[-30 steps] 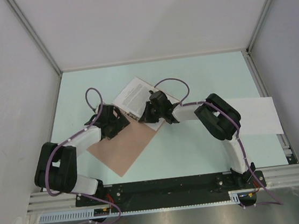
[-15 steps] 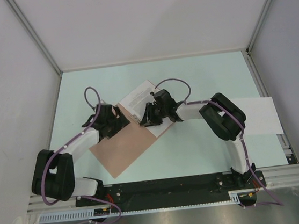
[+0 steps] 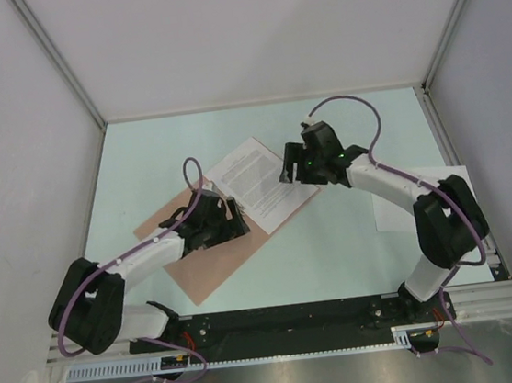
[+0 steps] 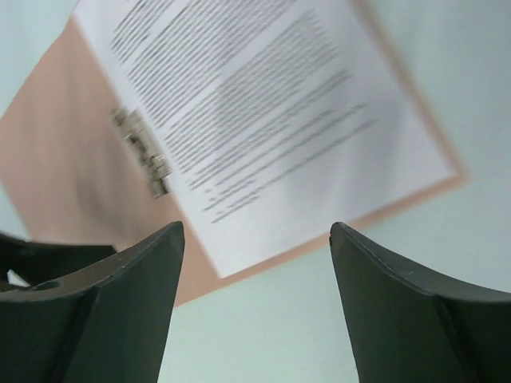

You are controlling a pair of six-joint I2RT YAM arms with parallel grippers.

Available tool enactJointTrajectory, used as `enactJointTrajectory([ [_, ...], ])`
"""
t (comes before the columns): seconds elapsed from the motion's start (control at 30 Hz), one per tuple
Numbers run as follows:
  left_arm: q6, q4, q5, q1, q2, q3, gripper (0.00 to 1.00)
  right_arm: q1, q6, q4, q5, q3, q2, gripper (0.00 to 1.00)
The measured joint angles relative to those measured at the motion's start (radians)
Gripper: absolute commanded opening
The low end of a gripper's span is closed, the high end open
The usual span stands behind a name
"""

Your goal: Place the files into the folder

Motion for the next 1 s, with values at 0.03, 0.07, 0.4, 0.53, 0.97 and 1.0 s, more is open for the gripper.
enactJointTrajectory([
  [0.03, -0.002, 0.007, 0.002, -0.005, 0.006, -0.003, 0.9, -0.018, -0.008, -0.023, 0.03, 0.0, -0.019, 0.8],
  [0.07, -0.004, 0.015, 0.002, -0.005, 0.016, -0.005, 0.91, -0.042, -0.017, -0.046, 0.056, -0.002, -0.038, 0.8],
  [0.4, 0.009, 0.043, -0.082, -0.032, 0.058, 0.032, 0.93, -0.515, 0.011, -0.114, 0.213, -0.372, -0.33, 0.98],
  [0.53, 0.039, 0.039, -0.089, -0.083, 0.036, 0.106, 0.93, -0.705, 0.008, -0.098, 0.245, -0.474, -0.403, 0.99],
  [0.97, 0.055, 0.092, 0.046, -0.209, 0.089, 0.251, 0.94, -0.679, -0.042, 0.008, 0.277, -0.507, -0.259, 0.97],
  [1.0, 0.055, 0.092, 0.052, -0.212, 0.097, 0.253, 0.94, -0.67, -0.043, 0.015, 0.283, -0.512, -0.262, 0.96],
])
